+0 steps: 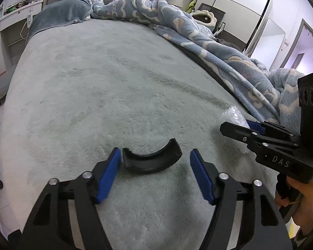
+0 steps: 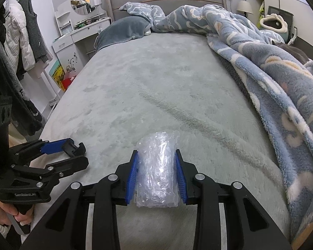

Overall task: Collect trash
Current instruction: 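Close the left tool on the black curved plastic piece and lift it, then carry the black piece and bubble wrap over the green bin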

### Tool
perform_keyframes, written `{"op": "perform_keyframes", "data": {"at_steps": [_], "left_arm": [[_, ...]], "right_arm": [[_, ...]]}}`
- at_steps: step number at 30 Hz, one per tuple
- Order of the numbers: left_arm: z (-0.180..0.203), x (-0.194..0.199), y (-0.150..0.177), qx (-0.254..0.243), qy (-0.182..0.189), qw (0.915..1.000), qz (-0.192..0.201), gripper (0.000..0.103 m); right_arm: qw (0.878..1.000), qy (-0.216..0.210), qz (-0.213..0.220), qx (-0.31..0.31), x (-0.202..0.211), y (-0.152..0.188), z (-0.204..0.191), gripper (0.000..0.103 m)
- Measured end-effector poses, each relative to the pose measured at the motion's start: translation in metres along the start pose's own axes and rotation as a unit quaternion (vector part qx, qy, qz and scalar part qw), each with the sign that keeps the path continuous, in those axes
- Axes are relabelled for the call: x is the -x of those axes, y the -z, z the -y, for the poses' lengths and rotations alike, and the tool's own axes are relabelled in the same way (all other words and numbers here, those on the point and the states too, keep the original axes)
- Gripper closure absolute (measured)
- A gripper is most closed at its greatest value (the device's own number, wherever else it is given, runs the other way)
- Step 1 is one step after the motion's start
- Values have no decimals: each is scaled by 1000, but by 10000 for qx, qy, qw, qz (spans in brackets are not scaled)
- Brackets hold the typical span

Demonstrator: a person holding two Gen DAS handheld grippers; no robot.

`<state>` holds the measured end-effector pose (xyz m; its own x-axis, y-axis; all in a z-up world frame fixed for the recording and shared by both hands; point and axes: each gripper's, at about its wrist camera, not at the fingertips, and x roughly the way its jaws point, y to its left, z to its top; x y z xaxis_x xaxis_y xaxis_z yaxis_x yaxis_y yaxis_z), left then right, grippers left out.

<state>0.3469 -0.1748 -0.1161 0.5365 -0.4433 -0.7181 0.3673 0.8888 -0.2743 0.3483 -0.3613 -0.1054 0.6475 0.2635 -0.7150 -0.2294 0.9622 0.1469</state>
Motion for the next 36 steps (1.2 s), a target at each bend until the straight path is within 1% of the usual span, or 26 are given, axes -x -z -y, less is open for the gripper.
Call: {"op": "perform_keyframes", "data": {"at_steps": [3, 5, 7, 11, 16, 23, 26, 36], "left_arm": [[0, -4, -1, 13, 4, 10000, -4, 40], [0, -5, -2, 35, -4, 10000, 3, 47], [-2, -6, -3, 68, 7, 10000, 20, 52], [-4, -3, -2, 103, 107, 9999, 56, 55], [-2, 7, 0, -22, 133, 9998, 121, 56], [-3, 28, 4, -139, 36, 9997, 221, 57], [-4, 40, 7, -151, -20, 9995, 263, 57], [-18, 87, 27, -173, -146, 9991, 368, 59]], "right_arm": [[10000, -11, -6, 2, -1, 0, 0, 69], [10000, -26, -23, 23, -3, -1, 0, 69], [10000, -31, -36, 41, -5, -2, -2, 69], [10000, -52, 6, 34, -4, -7, -4, 69], [9999, -48, 27, 115, -1, -10, -14, 69], [9999, -94, 79, 92, 9, -10, -28, 69], [9997, -191, 137, 25, 17, -10, -36, 69], [9986, -427, 302, 49, 42, -5, -79, 69]]}}
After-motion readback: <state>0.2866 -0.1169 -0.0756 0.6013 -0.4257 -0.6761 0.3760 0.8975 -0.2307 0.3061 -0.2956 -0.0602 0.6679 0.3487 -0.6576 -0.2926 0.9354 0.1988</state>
